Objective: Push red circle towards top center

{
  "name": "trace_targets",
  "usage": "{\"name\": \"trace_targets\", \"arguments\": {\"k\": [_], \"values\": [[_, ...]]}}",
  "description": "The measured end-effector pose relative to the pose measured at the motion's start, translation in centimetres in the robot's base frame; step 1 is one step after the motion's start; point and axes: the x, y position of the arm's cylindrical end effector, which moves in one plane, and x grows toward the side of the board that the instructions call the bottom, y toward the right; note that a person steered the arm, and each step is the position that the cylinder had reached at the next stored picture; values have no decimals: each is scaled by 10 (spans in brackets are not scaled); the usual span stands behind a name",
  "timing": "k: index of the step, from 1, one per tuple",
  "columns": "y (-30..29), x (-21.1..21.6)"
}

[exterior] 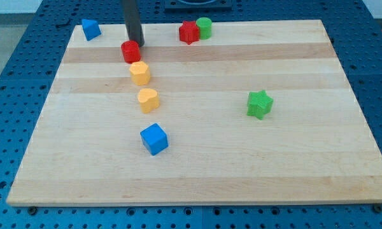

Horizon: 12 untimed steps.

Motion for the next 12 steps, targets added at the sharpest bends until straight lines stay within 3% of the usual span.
{"name": "trace_targets", "arguments": {"k": [3,5,6,9,12], "values": [[-62,22],[-35,52],[-14,52],[-29,10],[13,30]]}}
